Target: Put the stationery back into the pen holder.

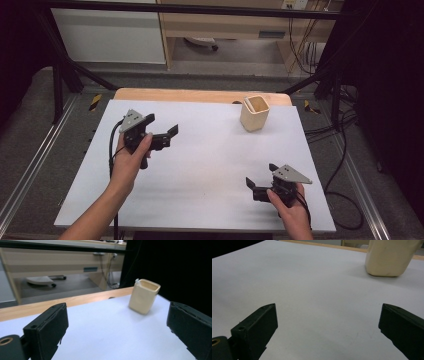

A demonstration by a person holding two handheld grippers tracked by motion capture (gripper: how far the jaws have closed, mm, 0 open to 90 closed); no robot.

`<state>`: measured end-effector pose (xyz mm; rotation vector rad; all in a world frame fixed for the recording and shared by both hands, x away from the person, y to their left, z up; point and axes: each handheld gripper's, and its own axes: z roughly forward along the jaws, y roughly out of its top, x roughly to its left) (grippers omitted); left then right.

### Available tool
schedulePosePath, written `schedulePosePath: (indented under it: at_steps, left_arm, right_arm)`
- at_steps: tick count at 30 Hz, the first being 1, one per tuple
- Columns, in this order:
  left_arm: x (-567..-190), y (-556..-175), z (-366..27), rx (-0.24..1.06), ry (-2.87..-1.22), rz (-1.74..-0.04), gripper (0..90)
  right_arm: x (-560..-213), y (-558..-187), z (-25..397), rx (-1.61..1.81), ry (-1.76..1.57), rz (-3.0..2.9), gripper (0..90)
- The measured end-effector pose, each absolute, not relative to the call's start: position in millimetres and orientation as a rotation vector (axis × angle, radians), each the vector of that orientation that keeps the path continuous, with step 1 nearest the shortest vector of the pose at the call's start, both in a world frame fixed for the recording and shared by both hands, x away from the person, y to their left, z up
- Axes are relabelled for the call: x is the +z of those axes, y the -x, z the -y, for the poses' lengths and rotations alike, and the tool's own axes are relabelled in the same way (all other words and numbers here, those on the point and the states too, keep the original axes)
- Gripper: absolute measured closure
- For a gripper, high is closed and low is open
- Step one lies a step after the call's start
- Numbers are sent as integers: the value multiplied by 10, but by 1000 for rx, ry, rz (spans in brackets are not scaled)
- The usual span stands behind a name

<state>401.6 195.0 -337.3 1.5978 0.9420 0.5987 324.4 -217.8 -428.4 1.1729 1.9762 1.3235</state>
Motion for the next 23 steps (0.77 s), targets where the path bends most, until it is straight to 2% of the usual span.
schedulePosePath:
  at_steps: [15,23]
  left_arm:
    - [-4047,-3256,-2456,588,-1626,-1084,62]
    - [-4206,-3107,-2560,562,-1659,-1148,65]
  right_arm:
    - [-4333,-3302,2546,1230,-1314,-1947,35]
    - [-4513,-3429,2452,1103,-1327,-2040,31]
